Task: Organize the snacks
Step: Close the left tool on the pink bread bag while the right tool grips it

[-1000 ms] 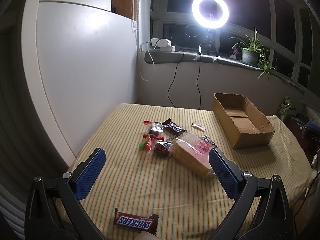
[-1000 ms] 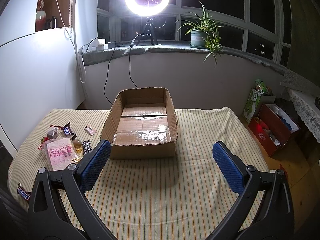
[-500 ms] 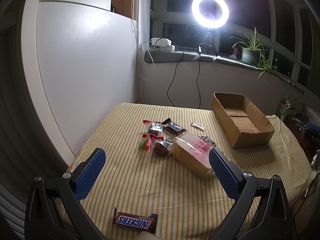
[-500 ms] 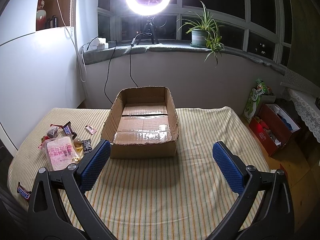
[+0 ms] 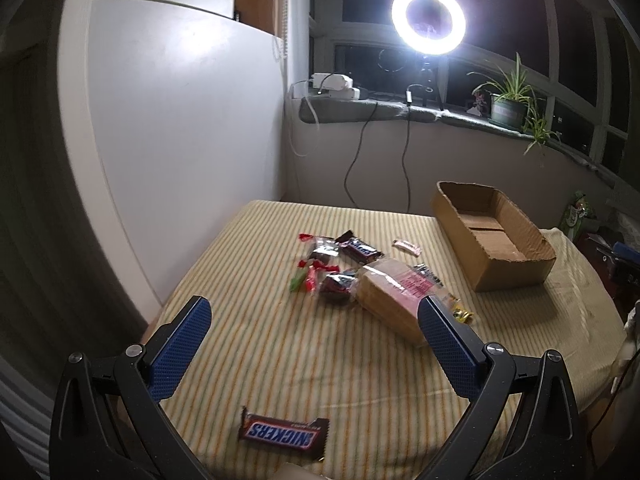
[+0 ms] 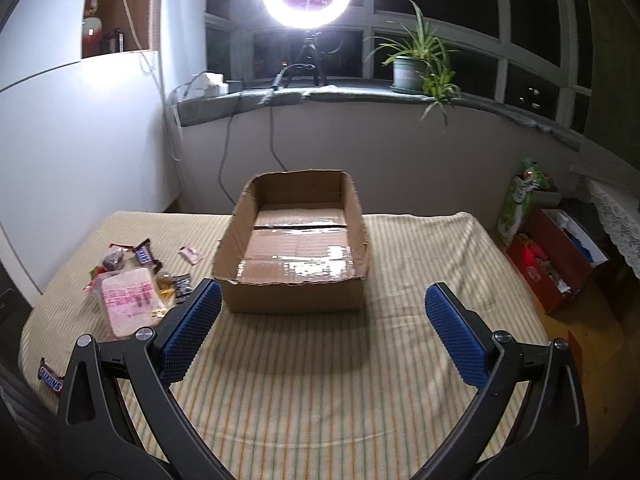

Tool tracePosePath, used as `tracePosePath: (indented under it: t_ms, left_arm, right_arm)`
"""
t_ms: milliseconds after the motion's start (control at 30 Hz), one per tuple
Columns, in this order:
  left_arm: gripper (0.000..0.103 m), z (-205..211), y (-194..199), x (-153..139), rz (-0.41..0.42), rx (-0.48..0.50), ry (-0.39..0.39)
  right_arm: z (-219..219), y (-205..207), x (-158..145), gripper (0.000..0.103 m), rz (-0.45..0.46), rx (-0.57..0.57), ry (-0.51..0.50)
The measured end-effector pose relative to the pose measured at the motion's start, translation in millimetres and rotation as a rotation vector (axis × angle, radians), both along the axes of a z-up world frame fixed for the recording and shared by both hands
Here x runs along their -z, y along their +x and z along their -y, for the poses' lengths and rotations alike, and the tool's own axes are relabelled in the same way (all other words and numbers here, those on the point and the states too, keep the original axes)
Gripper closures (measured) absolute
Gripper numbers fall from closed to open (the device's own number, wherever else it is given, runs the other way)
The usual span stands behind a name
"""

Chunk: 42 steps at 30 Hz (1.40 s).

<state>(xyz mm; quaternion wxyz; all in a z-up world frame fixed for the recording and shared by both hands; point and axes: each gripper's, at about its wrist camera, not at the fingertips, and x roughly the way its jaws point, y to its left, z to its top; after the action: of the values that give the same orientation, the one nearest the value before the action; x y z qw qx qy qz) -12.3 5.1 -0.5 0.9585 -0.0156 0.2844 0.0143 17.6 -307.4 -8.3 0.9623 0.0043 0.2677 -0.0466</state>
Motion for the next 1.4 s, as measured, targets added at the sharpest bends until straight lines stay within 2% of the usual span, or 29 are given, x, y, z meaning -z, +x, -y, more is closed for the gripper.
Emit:
tracePosePath:
  t_ms: [167,333,567,733,800,933,1133,1233,1400]
  left_arm:
    - [0.001,-14,-9,5,-0.017,-0.035,-0.005]
    - [0.001,-26,-21,15,-0.051,-0.064,-0.012]
    - [0.002,-38,-25,32,-0.114,-0.069,-0.089]
    - [0.003,-31,-14,38,-0.128,-0.025,-0.162]
    - [0.006,-26,-9,42,-0.139,-0.002,-0.184]
    - [0.009,-16,5,51,-0.178,0.054,-0.269]
    - [0.013,3,29,60,-0.214,0.14,-0.358]
    - [0.013,11,41,65,-0.235,0.17,-0.401]
    - [0.013,25,55,71,-0.258,0.212,-0.401]
  right_arm:
    - [-15,0,6,0.0,0.006,-0.102,-0.021]
    - [-29,5,14,0.0,-0.02,-0.208,0.011]
    - [-50,20,28,0.0,-0.101,-0.354,0.076]
    - [-67,46,39,0.0,-0.185,-0.482,0.137]
    - [-75,58,44,0.0,-0.218,-0.516,0.156]
    - [-88,82,51,0.0,-0.278,-0.588,0.219]
    - [-102,112,66,0.002,-0.361,-0.631,0.28]
    - [-109,121,72,0.005,-0.386,-0.638,0.275]
    - [-120,138,83,0.006,-0.427,-0.652,0.284]
